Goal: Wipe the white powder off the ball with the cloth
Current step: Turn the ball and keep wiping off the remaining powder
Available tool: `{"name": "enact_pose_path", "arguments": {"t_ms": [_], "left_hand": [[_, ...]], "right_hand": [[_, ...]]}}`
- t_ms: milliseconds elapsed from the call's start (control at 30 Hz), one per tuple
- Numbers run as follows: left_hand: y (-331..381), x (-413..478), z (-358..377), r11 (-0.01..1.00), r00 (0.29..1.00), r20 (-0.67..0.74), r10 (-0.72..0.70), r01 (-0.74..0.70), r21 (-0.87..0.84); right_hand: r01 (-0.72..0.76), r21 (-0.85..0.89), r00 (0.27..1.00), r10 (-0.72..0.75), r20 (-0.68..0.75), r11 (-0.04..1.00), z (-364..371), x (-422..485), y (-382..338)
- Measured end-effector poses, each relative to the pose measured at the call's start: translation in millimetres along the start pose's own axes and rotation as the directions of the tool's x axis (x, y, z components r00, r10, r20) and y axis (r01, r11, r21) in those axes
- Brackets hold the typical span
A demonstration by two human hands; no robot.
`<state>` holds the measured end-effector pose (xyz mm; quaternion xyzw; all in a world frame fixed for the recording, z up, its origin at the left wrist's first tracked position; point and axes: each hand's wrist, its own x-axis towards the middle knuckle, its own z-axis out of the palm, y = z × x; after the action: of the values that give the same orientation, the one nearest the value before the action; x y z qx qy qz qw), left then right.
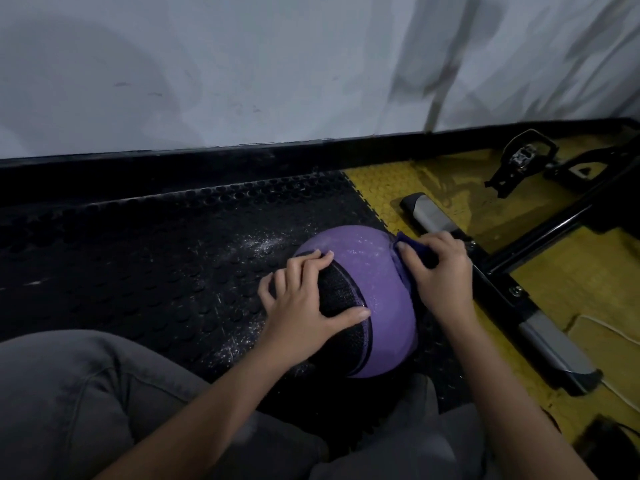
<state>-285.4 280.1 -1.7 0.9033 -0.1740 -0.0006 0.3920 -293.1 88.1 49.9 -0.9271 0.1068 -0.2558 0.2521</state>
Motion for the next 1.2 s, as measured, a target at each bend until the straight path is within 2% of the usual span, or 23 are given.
{"name": "enact_pose_path", "arguments": {"t_ms": [100, 167, 233, 300, 367, 433, 500, 600, 667, 733, 800, 900, 967, 1067, 1167, 1200], "left_hand": [[-0.3, -0.9, 0.4, 0.999, 0.999, -0.033, -0.032, 0.032, -0.001], [-1.0, -1.8, -0.2, 0.999, 0.998, -0.040, -0.039, 0.040, 0.016], [-1.6, -2.5, -0.7, 0.999, 0.999, -0.030, -0.026, 0.027, 0.031], [-1.0, -2.2, -0.6, 1.000, 1.000, -0.017, -0.015, 0.015, 0.028], [0.3, -1.7, -0.7, 1.000, 1.000, -0.001, -0.001, 0.001, 0.016], [1.2, -0.8, -0.2, 1.000, 1.000, 0.004, 0.003, -0.003, 0.018], [0.5, 0.1, 0.7, 1.000, 1.000, -0.005, -0.010, 0.010, 0.028], [-0.6, -0.9, 0.3, 0.999, 0.999, -0.021, -0.033, 0.033, 0.023], [-1.0, -2.5, -0.4, 0.999, 0.999, -0.023, -0.034, 0.035, 0.035], [-0.9, -4.0, 0.4, 0.999, 0.999, -0.025, -0.023, 0.024, 0.045], [0.7, -4.8, 1.0, 0.999, 1.000, -0.028, -0.011, 0.012, 0.040], [2.9, -4.5, 1.2, 0.999, 1.000, -0.022, -0.004, 0.005, 0.033], [3.3, -3.3, 1.6, 0.999, 1.000, -0.017, -0.010, 0.011, 0.045], [1.6, -2.5, 2.5, 0.998, 0.999, -0.038, -0.032, 0.034, 0.050], [1.1, -4.1, 2.5, 0.996, 0.999, -0.039, -0.038, 0.041, 0.076], [1.5, -4.3, 2.6, 0.996, 0.999, -0.039, -0.034, 0.037, 0.079]], "right_hand": [[0.151, 0.025, 0.988, -0.151, -0.013, 0.988, 6.7, -21.7, -21.2], [0.341, -0.028, 0.940, -0.341, 0.011, 0.940, 12.2, -40.6, -32.8], [0.446, -0.056, 0.895, -0.444, 0.044, 0.893, 13.6, -44.9, -33.2], [0.373, -0.039, 0.928, -0.372, 0.037, 0.927, 10.1, -30.4, -26.0], [0.172, -0.013, 0.985, -0.171, 0.027, 0.985, 4.7, -10.2, -18.0], [0.016, 0.013, 0.999, -0.017, 0.032, 1.000, 4.2, 3.7, -10.6], [0.020, -0.010, 1.000, -0.019, 0.017, 1.000, 6.9, -0.9, -12.7], [0.222, -0.040, 0.975, -0.222, -0.017, 0.974, 12.4, -28.5, -28.3], [0.406, -0.069, 0.914, -0.405, 0.027, 0.911, 13.5, -44.0, -31.7], [0.477, -0.036, 0.877, -0.472, 0.093, 0.878, 7.8, -40.1, -26.4], [0.369, 0.005, 0.923, -0.367, 0.111, 0.930, 0.9, -24.8, -16.7], [0.049, 0.054, 0.995, -0.054, 0.085, 0.997, -2.4, 0.5, -3.6], [-0.007, 0.013, 0.998, 0.006, 0.061, 1.000, 1.6, 0.3, -3.2], [0.146, -0.020, 0.989, -0.146, 0.015, 0.989, 7.1, -23.8, -24.0], [0.421, -0.093, 0.907, -0.417, 0.060, 0.902, 10.7, -45.2, -32.3], [0.465, -0.092, 0.885, -0.458, 0.088, 0.881, 9.0, -41.9, -30.7]]}}
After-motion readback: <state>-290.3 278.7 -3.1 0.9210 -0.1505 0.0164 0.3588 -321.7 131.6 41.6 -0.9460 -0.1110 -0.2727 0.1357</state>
